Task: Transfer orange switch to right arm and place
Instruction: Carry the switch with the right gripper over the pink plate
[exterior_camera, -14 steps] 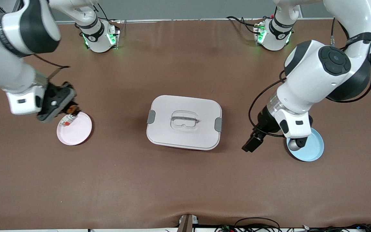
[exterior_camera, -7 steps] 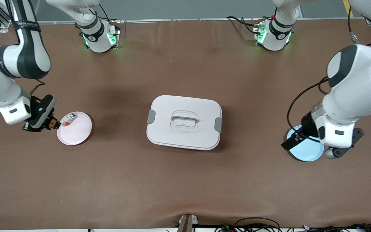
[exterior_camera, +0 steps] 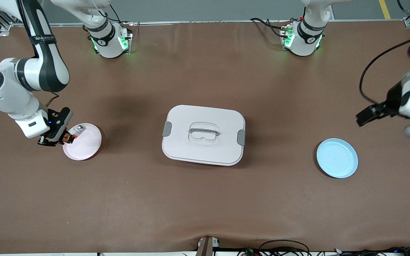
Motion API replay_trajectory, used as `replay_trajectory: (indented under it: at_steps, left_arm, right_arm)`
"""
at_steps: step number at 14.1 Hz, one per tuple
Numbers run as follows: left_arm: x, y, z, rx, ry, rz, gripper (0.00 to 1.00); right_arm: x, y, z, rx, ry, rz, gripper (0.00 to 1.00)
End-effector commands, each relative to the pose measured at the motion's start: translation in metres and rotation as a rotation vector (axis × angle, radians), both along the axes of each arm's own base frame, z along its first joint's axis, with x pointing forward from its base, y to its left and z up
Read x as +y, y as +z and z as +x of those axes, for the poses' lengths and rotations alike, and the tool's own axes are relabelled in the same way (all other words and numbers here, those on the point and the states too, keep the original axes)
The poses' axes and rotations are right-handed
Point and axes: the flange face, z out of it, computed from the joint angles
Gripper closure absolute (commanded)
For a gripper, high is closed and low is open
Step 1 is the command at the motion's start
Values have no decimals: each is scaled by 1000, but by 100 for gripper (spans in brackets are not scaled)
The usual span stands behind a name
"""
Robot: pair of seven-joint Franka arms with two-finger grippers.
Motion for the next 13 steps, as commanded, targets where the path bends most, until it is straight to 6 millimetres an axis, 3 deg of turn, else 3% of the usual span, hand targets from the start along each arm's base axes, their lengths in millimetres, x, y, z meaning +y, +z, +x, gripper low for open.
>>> replay_trajectory:
  at_steps: [1,6,13]
  left_arm:
    - [19,14,-29,32,-117,-10,0]
    - [17,19,-59,42,-170,-42,0]
    - [16,18,-65,52,-176,-61,0]
  right_arm:
    - [-9,-28,-4,6,54,-18,100]
    - [-17,-69,-6,49,93,-16,100]
    - [-11,-104,-9,70,104,-8,100]
